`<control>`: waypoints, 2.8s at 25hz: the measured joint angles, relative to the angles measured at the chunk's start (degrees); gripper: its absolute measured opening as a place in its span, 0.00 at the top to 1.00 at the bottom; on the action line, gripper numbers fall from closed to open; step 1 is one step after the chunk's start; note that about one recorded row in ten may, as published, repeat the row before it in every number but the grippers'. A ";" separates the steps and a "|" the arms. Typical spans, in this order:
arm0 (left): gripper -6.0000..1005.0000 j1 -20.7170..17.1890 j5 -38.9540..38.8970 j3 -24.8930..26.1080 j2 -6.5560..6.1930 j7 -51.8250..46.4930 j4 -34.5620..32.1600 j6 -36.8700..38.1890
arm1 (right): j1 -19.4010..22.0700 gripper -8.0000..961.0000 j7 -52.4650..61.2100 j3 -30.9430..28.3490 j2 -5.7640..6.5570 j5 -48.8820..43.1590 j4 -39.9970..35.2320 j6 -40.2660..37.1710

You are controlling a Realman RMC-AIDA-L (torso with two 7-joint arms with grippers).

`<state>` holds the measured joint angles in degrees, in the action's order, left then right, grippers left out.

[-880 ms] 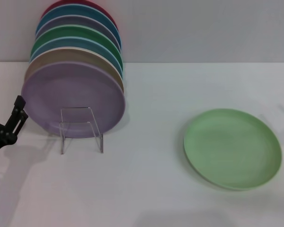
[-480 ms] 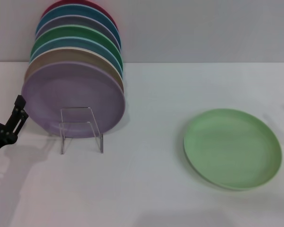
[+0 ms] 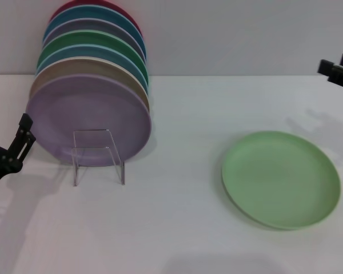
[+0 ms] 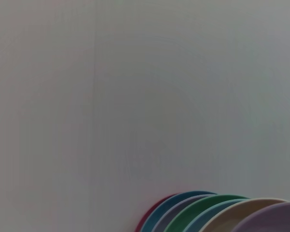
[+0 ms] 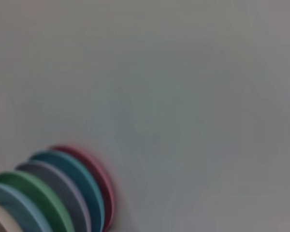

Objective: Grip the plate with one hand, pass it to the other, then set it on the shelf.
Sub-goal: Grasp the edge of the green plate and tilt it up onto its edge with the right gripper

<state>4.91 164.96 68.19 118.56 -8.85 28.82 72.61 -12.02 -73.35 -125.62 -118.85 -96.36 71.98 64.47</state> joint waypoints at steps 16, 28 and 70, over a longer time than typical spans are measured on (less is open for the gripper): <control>0.20 0.97 0.01 -0.26 0.10 -0.02 -0.65 -0.43 | -15.09 0.31 39.01 3.73 0.04 -48.97 10.61 19.70; 0.20 0.81 0.01 -0.22 0.09 -0.08 -0.79 -0.16 | -13.71 0.31 40.54 7.99 -0.14 -53.73 10.67 17.22; 0.20 1.63 -2.90 0.18 0.09 -0.04 -3.27 -0.01 | -15.72 0.38 43.96 8.68 0.01 -61.94 2.48 15.26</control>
<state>6.55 162.07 68.38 118.65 -8.89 25.55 72.60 -27.74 -29.39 -116.94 -118.84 -158.30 74.45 79.73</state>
